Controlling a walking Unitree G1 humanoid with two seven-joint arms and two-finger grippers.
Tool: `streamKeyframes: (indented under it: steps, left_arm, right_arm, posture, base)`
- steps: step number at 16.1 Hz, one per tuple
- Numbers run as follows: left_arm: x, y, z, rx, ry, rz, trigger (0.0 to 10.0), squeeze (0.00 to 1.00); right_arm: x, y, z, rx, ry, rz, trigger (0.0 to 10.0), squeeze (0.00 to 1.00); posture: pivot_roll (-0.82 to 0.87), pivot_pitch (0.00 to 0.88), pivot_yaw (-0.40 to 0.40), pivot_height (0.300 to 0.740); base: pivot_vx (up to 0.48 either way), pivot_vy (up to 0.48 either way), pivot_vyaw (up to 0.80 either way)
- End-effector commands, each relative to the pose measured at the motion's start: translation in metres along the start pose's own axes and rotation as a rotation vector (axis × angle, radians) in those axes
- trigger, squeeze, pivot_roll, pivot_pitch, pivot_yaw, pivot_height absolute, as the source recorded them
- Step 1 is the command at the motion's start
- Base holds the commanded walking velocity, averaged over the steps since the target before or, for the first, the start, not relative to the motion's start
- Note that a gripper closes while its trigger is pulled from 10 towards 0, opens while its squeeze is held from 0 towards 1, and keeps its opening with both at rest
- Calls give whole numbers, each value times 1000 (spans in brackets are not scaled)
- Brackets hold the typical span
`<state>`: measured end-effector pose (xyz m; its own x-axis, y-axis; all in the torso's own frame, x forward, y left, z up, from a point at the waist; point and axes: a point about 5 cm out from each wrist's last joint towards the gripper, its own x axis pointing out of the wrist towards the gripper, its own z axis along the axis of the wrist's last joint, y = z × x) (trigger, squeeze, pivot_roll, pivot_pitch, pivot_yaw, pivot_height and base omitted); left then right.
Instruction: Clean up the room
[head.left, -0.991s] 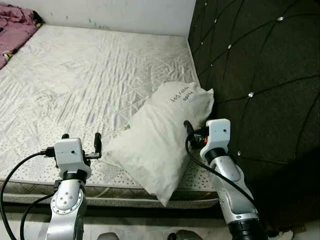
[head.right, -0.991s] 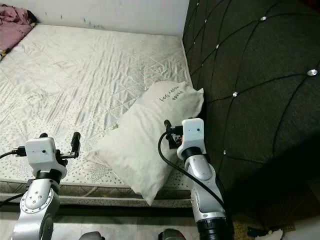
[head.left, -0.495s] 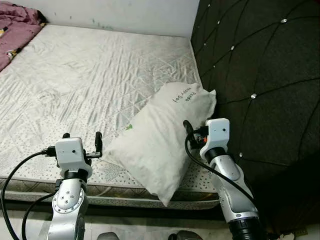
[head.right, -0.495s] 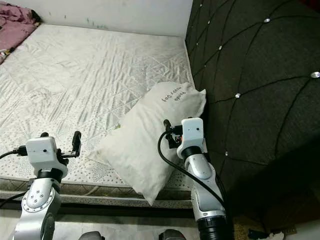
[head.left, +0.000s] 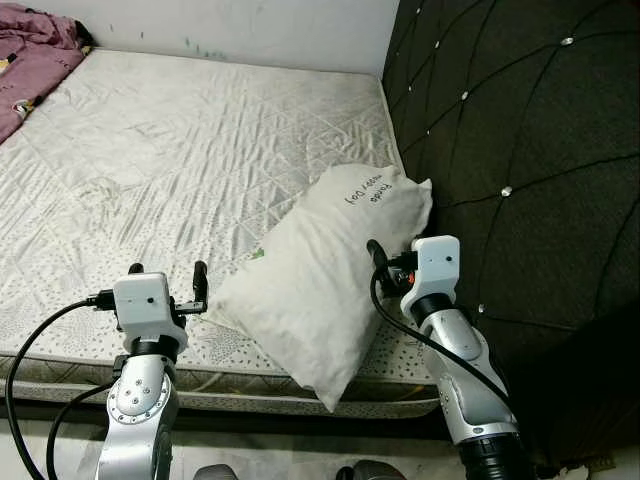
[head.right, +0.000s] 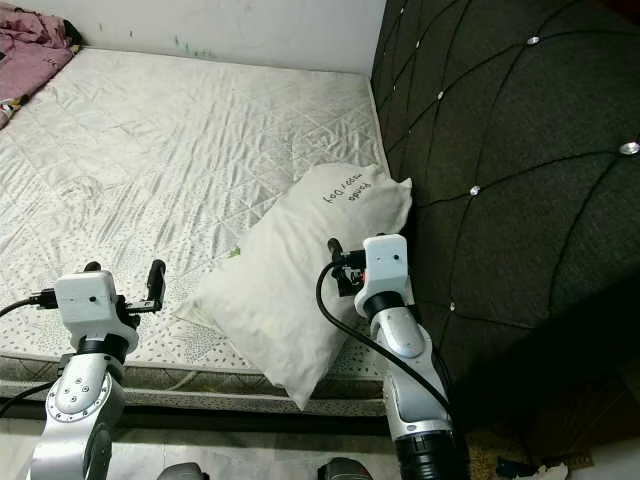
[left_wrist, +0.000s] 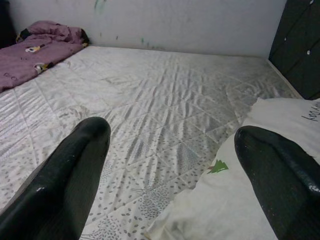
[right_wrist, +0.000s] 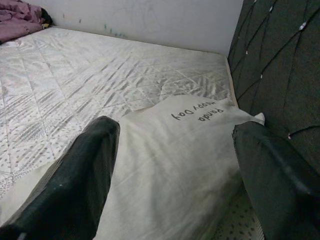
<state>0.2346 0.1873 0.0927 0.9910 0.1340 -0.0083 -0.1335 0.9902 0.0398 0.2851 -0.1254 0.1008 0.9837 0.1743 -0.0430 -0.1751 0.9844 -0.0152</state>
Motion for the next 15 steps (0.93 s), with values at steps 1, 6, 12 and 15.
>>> streamKeyframes:
  steps: [1, 6, 12, 15]
  left_arm:
    - [0, -2, 1, 9, 2, -14, 10000, 0]
    - [0, -2, 2, 12, 4, -13, 10000, 0]
    - [1, -6, 2, 17, 7, -23, 10000, 0]
    - [1, -8, 3, 33, 1, -30, 10000, 0]
  right_arm:
    - [-1, -1, 2, 3, -2, 0, 10000, 0]
    - [-1, 0, 2, 2, 0, 3, 10000, 0]
    - [0, -2, 4, 0, -3, 4, 10000, 0]
    - [1, -3, 4, -2, -1, 5, 10000, 0]
  posture:
    - [83, 53, -50, 740]
    - [81, 69, -53, 700]
    - [76, 73, -55, 655]
    - [75, 71, -56, 655]
  base:
    - [0, 0, 0]
    - [0, 0, 0]
    - [0, 0, 0]
    - [0, 0, 0]
